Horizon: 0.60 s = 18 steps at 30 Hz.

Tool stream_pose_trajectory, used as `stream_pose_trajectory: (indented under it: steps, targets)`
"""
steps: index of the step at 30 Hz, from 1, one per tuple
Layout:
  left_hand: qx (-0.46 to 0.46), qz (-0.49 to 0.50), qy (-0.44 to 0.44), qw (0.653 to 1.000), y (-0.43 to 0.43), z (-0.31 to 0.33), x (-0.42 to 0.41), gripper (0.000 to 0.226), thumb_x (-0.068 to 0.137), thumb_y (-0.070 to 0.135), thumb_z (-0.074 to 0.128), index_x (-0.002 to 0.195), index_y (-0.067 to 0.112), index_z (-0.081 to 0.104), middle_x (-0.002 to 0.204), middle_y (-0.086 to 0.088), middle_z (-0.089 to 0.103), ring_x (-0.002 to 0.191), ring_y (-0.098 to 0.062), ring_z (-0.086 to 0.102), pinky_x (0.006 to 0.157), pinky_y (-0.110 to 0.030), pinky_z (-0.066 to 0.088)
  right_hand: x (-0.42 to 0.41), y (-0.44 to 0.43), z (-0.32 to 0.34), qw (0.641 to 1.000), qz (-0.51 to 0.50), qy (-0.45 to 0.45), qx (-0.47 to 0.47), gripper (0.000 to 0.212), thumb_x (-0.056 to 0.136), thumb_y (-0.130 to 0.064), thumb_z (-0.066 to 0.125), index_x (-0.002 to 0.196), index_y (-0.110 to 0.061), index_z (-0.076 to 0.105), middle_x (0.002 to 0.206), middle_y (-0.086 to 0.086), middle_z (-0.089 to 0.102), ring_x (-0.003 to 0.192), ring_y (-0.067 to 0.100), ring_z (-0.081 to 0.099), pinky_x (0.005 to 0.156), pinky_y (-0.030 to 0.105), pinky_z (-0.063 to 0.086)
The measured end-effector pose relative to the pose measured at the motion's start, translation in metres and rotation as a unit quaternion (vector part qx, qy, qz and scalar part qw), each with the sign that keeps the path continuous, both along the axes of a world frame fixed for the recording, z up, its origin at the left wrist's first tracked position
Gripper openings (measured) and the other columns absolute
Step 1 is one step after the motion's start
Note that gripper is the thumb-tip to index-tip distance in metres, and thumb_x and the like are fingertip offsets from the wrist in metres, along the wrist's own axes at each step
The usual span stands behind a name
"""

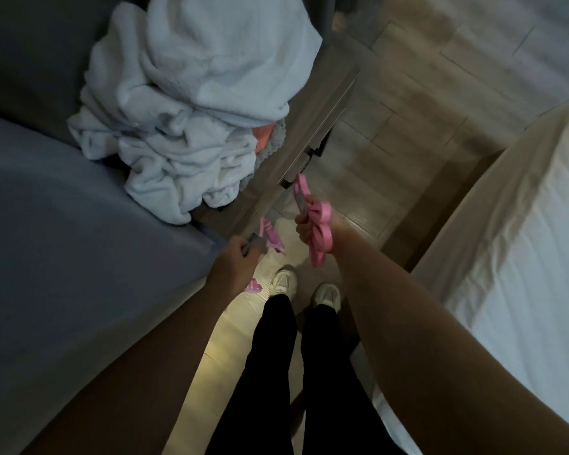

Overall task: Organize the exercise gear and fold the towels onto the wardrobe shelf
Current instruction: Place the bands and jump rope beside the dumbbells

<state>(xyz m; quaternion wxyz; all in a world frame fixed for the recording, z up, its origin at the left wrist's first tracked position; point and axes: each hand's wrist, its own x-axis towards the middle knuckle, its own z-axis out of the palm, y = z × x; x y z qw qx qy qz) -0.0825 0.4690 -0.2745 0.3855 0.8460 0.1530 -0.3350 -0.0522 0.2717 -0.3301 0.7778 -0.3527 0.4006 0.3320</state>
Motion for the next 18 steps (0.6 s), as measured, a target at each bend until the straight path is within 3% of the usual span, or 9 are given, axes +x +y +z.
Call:
stream_pose_trajectory:
  steps: [4,6,7,10,12,14,18]
  targets:
    - [0.017,-0.021,-0.016,1.000,-0.011,0.038,-0.006,0.028,0.099,0.031,0.051,0.100,0.003,0.053,0.086,-0.015,0.063,0.071,-0.020,0.057,0.053,-0.026,0.043,-0.026,-0.022,0.046,0.970,0.166,-0.085,-0.155,0.034,0.098,-0.041,0.048,0.090,-0.009,0.055,0.069,0.003,0.057,0.045,0.009,0.054,0.045,0.022,0.046]
    - [0.005,-0.007,-0.033,0.999,-0.015,0.057,-0.012,0.025,0.098,0.029,0.053,0.099,0.004,0.053,0.082,-0.010,0.062,0.066,-0.014,0.056,0.041,-0.013,0.039,-0.036,-0.033,0.067,0.950,0.224,-0.110,-0.189,0.034,0.096,-0.042,0.052,0.097,-0.008,0.056,0.071,0.004,0.062,0.053,0.013,0.060,0.053,0.027,0.050]
    - [0.006,0.000,-0.042,0.999,-0.017,0.064,-0.015,0.024,0.098,0.028,0.053,0.099,0.004,0.053,0.082,-0.009,0.062,0.066,-0.014,0.056,0.043,-0.013,0.039,-0.040,-0.037,0.075,0.944,0.236,-0.119,-0.195,0.034,0.095,-0.041,0.054,0.101,-0.007,0.057,0.070,0.004,0.064,0.055,0.014,0.063,0.055,0.028,0.051]
    - [0.020,0.016,-0.056,0.998,-0.023,0.087,-0.028,0.020,0.097,0.026,0.052,0.101,0.007,0.053,0.089,-0.010,0.063,0.078,-0.023,0.057,0.064,-0.029,0.042,-0.053,-0.047,0.101,0.921,0.266,-0.175,-0.226,0.034,0.093,-0.028,0.058,0.116,-0.003,0.054,0.080,0.009,0.068,0.059,0.015,0.064,0.054,0.028,0.052]
    - [0.015,0.040,-0.068,0.997,-0.025,0.102,-0.043,0.015,0.097,0.024,0.050,0.099,0.009,0.052,0.088,-0.010,0.062,0.073,-0.022,0.055,0.061,-0.029,0.040,-0.064,-0.053,0.120,0.900,0.295,-0.218,-0.234,0.033,0.094,-0.023,0.058,0.120,-0.005,0.051,0.093,0.017,0.067,0.063,0.017,0.063,0.057,0.029,0.053]
    - [-0.014,0.085,-0.084,0.993,-0.026,0.117,-0.062,0.012,0.097,0.022,0.050,0.096,0.010,0.051,0.084,-0.010,0.061,0.066,-0.019,0.052,0.053,-0.027,0.041,-0.074,-0.056,0.142,0.883,0.322,-0.263,-0.218,0.024,0.094,-0.020,0.057,0.115,-0.008,0.052,0.090,0.016,0.065,0.063,0.017,0.064,0.058,0.029,0.055]
    - [-0.054,0.164,-0.131,0.976,-0.023,0.138,-0.101,0.017,0.096,0.028,0.054,0.084,0.016,0.052,0.073,-0.002,0.060,0.058,-0.014,0.048,0.057,-0.031,0.037,-0.090,-0.052,0.182,0.869,0.335,-0.314,-0.181,0.019,0.095,-0.019,0.060,0.108,-0.008,0.053,0.085,0.011,0.065,0.070,0.021,0.068,0.066,0.033,0.059]
